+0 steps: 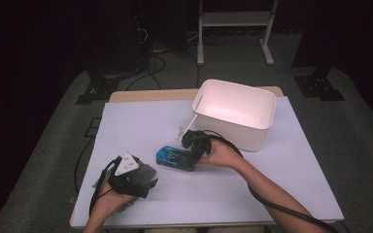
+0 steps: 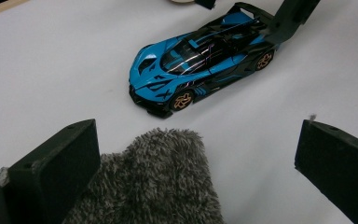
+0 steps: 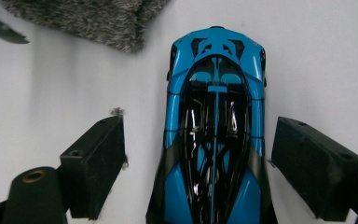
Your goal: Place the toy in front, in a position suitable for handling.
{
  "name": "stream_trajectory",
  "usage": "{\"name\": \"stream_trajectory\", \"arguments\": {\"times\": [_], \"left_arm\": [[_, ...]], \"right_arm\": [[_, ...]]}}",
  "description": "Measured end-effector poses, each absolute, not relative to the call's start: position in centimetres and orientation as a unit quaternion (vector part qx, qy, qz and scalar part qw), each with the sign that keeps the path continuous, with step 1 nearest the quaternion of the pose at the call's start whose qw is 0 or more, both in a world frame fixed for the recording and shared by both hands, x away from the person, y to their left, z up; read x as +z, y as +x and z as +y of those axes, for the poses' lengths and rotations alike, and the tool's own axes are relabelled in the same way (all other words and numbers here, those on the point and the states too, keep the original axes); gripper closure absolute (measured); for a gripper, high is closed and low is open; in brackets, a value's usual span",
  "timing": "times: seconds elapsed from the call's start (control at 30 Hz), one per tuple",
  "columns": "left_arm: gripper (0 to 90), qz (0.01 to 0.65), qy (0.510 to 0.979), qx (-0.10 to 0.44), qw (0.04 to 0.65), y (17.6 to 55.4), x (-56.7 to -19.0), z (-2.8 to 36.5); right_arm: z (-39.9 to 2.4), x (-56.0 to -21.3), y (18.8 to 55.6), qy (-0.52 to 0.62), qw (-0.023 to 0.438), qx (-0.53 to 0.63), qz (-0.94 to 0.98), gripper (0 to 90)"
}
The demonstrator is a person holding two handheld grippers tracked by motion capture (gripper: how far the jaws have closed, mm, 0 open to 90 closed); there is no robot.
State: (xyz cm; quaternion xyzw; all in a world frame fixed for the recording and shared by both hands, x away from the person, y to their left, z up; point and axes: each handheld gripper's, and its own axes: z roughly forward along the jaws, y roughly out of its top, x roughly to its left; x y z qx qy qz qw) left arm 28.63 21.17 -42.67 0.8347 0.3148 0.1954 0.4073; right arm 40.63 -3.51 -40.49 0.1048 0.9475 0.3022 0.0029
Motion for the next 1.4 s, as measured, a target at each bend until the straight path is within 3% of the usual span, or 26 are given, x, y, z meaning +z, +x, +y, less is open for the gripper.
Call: {"name": "stream_trajectory", "arguments": {"times": [1.23, 1.4], "left_arm": [[0.0, 0.312, 0.835, 0.195, 0.409, 28.6, -42.5, 21.3], [0.0, 0.312, 0.835, 0.194, 0.409, 28.6, -42.6, 21.2]], "right_arm": [[-0.2, -44.1, 42.0, 0.120, 0.009, 0.274, 0.954, 15.8], [-0.4, -44.1, 41.8, 0.118, 0.024, 0.276, 0.954, 21.9]]}}
